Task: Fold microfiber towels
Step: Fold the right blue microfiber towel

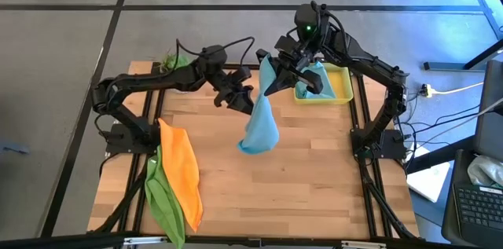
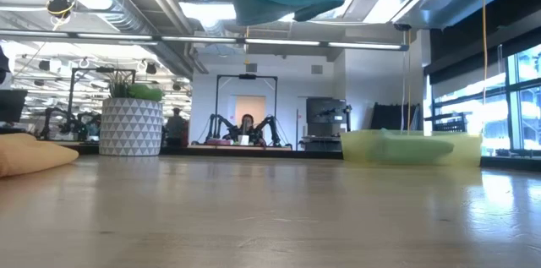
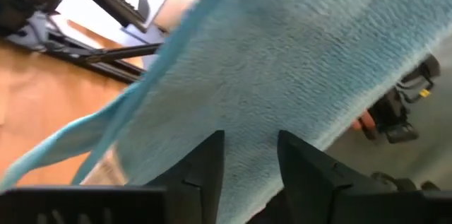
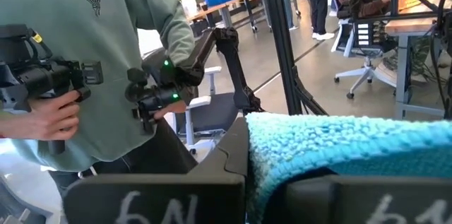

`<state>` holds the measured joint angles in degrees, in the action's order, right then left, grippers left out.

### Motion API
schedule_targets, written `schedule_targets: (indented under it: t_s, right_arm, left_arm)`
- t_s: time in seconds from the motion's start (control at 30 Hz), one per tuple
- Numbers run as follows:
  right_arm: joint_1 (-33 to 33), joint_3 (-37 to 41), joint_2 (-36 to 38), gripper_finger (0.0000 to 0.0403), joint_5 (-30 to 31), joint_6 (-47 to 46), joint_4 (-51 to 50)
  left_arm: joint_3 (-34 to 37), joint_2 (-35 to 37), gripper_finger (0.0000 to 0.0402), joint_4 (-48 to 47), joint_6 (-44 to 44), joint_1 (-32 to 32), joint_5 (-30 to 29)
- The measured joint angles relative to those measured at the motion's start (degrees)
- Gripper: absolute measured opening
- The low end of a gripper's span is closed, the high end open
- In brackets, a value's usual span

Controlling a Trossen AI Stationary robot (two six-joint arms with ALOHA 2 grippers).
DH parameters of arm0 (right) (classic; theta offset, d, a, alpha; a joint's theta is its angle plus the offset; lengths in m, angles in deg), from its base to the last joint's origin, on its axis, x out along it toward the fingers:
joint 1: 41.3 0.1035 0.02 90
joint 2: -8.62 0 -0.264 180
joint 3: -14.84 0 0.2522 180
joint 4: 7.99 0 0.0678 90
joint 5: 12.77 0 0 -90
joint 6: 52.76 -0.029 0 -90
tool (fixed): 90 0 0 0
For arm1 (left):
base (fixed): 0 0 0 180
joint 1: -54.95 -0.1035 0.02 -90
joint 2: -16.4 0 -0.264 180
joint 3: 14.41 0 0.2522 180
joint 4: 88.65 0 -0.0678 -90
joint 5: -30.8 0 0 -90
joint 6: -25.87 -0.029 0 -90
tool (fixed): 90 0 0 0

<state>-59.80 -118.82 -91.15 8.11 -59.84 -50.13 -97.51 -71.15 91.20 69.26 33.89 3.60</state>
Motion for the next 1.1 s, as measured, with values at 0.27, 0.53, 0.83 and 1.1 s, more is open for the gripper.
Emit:
schedule_targets:
  t_s: [0.27, 0.53, 0.83, 1.1]
  right_arm:
    - [0.0, 0.0, 0.3, 0.0009, 0.0, -0.3, -1.3]
    - [-0.5, 0.0, 0.3, 0.0009, 0.2, 7.0, -21.3]
    - [-0.2, 0.0, 0.3, 0.0009, 8.5, 16.1, -29.7]
    - [1.7, 0.0, 0.3, 0.0010, 8.0, 7.5, -14.5]
  left_arm:
    - [0.0, 0.0, 0.0008, 1.3, -1.4, 0.5, 2.3]
    - [-0.1, 2.9, 0.0000, -1.9, -1.9, -4.8, 2.4]
    - [-0.1, 5.2, 0.0000, -18.4, -10.0, -5.5, -1.8]
    - [0.1, 8.1, 0.0000, -30.5, -17.3, -4.4, -5.6]
